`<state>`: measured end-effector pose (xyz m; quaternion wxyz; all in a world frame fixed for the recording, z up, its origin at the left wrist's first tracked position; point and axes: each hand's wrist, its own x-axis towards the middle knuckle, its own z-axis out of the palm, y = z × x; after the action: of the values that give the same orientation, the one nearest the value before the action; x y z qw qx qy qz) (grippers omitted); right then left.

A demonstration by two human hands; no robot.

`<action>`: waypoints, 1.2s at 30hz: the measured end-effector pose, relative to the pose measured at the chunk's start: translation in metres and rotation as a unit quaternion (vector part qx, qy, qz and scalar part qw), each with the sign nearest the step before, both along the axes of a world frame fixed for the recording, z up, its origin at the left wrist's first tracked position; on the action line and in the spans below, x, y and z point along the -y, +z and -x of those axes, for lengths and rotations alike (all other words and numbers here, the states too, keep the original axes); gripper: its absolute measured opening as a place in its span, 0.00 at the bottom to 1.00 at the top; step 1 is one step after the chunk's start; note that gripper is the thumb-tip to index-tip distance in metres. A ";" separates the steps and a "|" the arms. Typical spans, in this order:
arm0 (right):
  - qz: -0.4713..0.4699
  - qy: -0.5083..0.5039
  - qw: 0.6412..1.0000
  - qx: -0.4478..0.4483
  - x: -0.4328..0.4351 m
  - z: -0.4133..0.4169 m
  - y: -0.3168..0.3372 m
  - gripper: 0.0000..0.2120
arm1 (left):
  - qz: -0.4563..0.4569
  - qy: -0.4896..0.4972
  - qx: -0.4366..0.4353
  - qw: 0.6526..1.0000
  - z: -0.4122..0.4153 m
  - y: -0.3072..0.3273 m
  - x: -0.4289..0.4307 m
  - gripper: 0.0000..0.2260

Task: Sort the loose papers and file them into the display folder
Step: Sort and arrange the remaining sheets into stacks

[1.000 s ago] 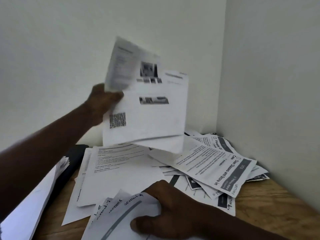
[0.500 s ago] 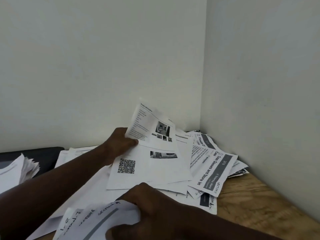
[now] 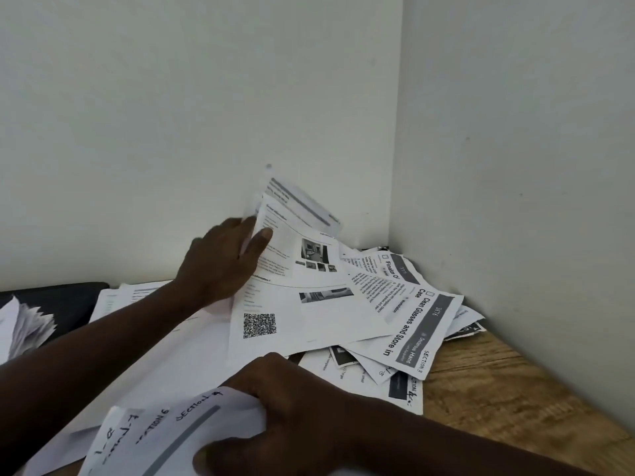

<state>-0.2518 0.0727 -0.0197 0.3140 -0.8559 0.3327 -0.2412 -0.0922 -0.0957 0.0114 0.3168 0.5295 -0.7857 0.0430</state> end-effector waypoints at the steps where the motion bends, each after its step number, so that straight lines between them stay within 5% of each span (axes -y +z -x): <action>1: -0.005 -0.007 1.000 0.005 -0.001 0.000 0.003 0.14 | 0.027 0.018 0.024 0.999 0.000 0.004 -0.001 0.31; 6: -0.049 -0.043 0.997 0.036 -0.007 0.012 0.006 0.18 | 0.108 0.055 0.004 0.993 -0.016 0.023 -0.002 0.24; 9: -0.110 -0.055 0.991 0.042 -0.003 0.011 0.002 0.07 | 0.176 0.037 -0.054 0.982 -0.038 0.030 -0.007 0.26; 14: -0.192 -0.118 0.970 0.092 0.006 0.008 -0.006 0.16 | 0.213 0.012 -0.152 0.965 -0.076 0.042 -0.026 0.28; 20: -0.164 -0.153 0.942 0.250 0.034 0.014 -0.018 0.36 | 0.178 0.048 -0.226 0.957 -0.122 0.052 -0.061 0.27; 23: -0.165 -0.172 0.920 0.311 0.037 0.016 -0.008 0.35 | 0.182 0.043 -0.249 0.950 -0.137 0.053 -0.077 0.26; 27: -0.170 -0.166 0.907 0.347 0.038 0.023 -0.009 0.19 | 0.179 0.021 -0.312 0.933 -0.143 0.053 -0.091 0.25; 33: -0.188 -0.178 0.905 0.337 0.045 0.028 -0.012 0.23 | 0.190 -0.002 -0.366 0.911 -0.140 0.057 -0.097 0.24; 36: -0.184 -0.171 0.908 0.336 0.051 0.031 -0.015 0.17 | 0.202 -0.004 -0.387 0.900 -0.136 0.059 -0.101 0.24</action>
<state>-0.2828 0.0221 -0.0346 0.5130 -0.5812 0.3876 -0.4988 0.0436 0.0048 0.0704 0.6962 0.4257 -0.5779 -0.0084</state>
